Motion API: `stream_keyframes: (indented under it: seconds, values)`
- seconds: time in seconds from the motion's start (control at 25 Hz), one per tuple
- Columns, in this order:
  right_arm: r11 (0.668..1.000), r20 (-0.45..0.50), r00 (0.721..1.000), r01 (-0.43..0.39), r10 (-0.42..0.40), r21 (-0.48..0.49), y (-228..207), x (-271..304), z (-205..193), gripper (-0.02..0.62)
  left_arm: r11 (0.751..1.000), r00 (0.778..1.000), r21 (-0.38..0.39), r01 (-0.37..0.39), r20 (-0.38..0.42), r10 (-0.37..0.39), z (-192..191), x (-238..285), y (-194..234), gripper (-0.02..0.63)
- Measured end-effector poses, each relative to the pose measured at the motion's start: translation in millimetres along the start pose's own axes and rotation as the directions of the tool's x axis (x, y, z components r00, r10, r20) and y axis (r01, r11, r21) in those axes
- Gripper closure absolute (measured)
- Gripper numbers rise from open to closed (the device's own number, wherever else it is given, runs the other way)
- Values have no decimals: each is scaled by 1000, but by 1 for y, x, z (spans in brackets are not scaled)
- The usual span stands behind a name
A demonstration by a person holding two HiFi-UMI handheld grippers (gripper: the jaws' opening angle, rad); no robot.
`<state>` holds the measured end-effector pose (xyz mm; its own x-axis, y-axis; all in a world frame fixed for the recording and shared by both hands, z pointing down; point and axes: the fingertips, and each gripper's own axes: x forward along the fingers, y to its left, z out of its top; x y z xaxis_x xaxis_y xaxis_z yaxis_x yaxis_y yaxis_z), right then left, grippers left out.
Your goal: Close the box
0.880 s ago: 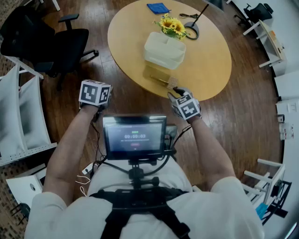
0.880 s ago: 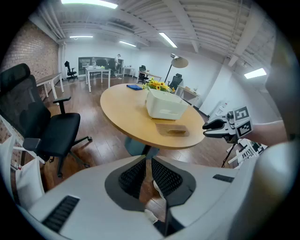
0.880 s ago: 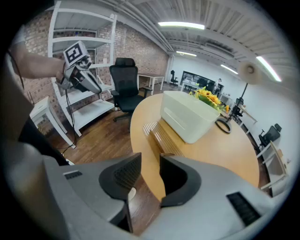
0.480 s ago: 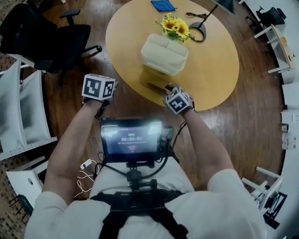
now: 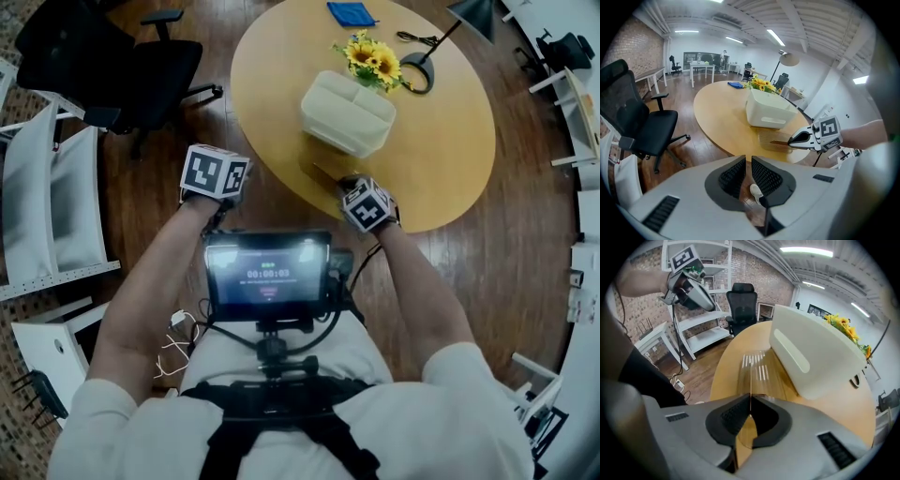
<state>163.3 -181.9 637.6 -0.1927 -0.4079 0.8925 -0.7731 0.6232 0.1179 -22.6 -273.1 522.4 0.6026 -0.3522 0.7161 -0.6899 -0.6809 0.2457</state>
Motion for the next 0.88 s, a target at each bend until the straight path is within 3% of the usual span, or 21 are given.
stream_keyframes:
  seconds: [0.28,0.56,0.88]
  values:
    - [993,67,995,-68,75,-96,0,-69,6,584,1000,1000,27,8,5,-8,15,2,-4,569]
    - [987,111,992,-38,55,-154,-36,-141,32,585,999,999,41,27,25,-28,26,3,-12,569]
    - [985,92,993,-65,80,-158,-89,-132,72,584,999,1000,35,18,20,-19,29,6,-17,569]
